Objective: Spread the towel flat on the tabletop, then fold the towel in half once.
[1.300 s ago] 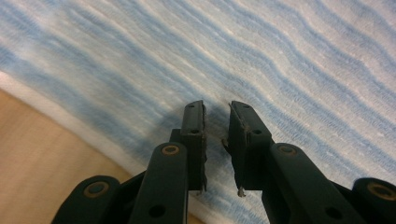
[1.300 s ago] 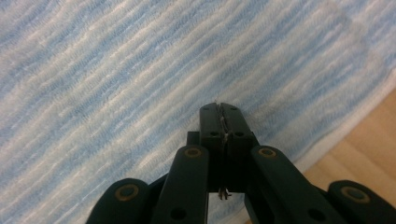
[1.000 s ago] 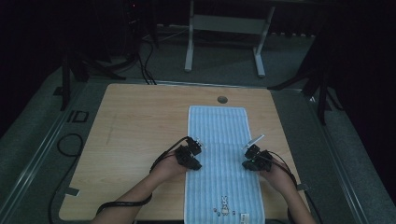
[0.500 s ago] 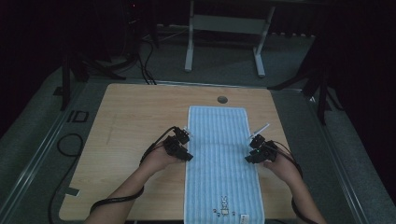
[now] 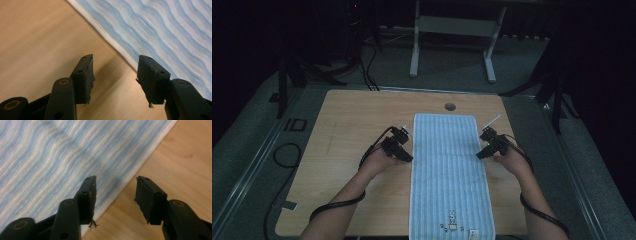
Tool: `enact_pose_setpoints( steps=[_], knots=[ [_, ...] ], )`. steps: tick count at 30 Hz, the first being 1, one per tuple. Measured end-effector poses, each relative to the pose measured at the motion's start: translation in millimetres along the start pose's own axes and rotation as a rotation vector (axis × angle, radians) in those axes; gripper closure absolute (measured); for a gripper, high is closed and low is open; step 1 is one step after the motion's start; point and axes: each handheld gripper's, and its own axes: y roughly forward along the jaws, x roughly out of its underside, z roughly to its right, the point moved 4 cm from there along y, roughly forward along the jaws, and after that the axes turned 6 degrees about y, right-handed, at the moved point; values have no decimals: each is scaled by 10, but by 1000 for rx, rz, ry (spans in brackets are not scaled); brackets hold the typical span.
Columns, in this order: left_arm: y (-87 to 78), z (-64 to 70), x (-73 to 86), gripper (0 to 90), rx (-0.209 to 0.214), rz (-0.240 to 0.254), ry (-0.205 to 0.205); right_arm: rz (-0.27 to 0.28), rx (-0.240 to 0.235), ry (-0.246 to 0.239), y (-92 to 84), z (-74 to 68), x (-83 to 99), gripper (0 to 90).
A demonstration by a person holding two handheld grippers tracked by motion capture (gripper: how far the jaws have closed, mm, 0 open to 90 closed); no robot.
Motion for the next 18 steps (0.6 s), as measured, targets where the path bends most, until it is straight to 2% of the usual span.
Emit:
enact_pose_setpoints(
  steps=[1, 4, 8, 13, 15, 18],
  knots=[
    [4, -52, -39, 465, -6, 8, -14, 6, 1, 18, -4, 38, -54, 484],
    [32, -108, -76, 465, -8, 3, -29, 2, 11, 22, 4, 64, -81, 474],
    [111, -185, -154, 465, -16, -5, -56, 3, 9, 59, 37, 147, -158, 468],
    [192, -208, -266, 465, -23, -18, -58, -4, 23, 77, 68, 223, -249, 473],
    [231, -202, -319, 465, -31, -21, -57, -12, 13, 94, 103, 258, -281, 477],
    [290, -178, -402, 465, -51, -24, -44, -35, 41, 112, 179, 318, -327, 495]
  ],
)
